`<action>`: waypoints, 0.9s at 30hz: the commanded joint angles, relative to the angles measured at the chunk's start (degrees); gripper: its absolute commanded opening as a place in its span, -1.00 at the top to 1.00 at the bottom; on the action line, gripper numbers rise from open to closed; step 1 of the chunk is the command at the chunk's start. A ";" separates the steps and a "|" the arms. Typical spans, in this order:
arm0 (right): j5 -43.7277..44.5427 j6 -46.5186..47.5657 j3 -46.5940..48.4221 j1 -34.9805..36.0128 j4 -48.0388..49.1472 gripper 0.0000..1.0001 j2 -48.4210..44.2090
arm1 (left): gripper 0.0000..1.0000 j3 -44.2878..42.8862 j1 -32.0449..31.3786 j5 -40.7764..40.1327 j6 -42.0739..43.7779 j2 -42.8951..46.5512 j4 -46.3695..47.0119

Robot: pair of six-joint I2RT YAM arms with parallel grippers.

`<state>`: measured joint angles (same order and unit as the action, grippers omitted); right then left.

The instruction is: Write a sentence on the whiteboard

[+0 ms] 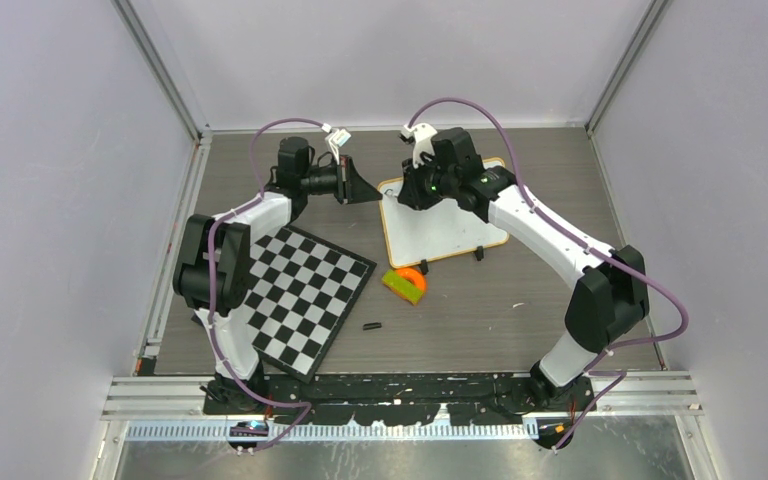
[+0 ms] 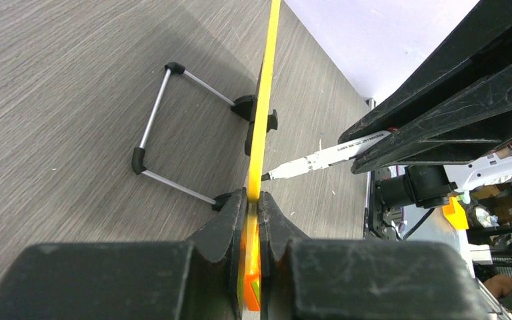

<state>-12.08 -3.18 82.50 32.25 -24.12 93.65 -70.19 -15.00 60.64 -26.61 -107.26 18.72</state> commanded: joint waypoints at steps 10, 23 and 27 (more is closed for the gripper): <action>3.71 2.88 -3.01 -0.12 0.10 0.99 -2.80 | 1.00 0.00 -0.29 2.23 -0.90 1.01 4.39; 3.74 2.81 -5.58 -0.60 -0.75 0.99 -4.33 | 1.00 0.19 -0.29 1.88 -0.84 0.93 4.31; 1.76 2.30 -5.35 -0.04 -0.92 0.99 -3.45 | 1.00 0.23 -0.29 1.76 -0.89 0.92 4.31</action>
<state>-9.91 -1.32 77.17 32.08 -25.56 91.11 -69.87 -14.98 60.42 -26.65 -107.26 19.53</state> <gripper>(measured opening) 0.171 0.088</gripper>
